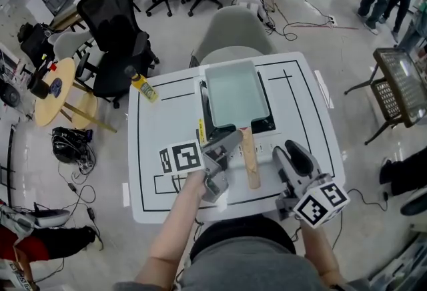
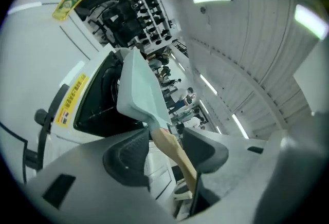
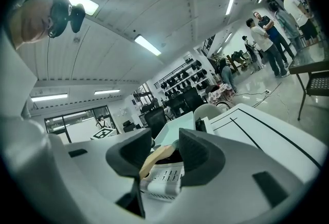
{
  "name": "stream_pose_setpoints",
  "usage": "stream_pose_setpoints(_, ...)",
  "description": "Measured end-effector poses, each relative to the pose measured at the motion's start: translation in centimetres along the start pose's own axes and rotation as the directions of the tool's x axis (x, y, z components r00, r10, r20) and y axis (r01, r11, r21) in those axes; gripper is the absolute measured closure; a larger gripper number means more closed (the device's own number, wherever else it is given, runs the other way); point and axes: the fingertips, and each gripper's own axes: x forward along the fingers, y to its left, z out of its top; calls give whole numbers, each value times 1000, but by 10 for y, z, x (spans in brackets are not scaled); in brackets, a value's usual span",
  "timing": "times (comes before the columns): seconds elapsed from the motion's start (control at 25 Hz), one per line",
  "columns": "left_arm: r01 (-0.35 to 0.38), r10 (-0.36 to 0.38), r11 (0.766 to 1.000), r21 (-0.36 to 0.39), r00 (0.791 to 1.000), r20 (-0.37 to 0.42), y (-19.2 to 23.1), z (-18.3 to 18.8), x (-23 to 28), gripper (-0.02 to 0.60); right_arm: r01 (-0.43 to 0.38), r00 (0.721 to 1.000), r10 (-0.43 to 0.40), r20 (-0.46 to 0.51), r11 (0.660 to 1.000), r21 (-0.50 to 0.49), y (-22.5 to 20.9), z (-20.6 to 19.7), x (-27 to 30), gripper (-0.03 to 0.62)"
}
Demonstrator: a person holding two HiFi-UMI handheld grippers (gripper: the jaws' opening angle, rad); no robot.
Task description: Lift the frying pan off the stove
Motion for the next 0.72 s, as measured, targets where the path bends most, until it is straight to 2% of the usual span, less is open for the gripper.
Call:
stream_pose_setpoints(0.16,40,-43,991,-127,999,-20,0,-6,7,376,-6,1000,6,-2,1000,7,-1,0,0,431)
stream_pose_setpoints(0.36,65,-75,974,-215,997,-35,1,-10,16,376,-25,1000,25,-13,1000,10,1,1,3,431)
stream_pose_setpoints(0.52,93,-110,949,-300,993,-39,1,-11,21,376,-38,999,38,-16,999,15,2,1,3,431)
stream_pose_setpoints(0.72,102,-127,935,-338,990,-53,3,-14,32,376,-46,999,47,-19,999,27,0,1,3,431)
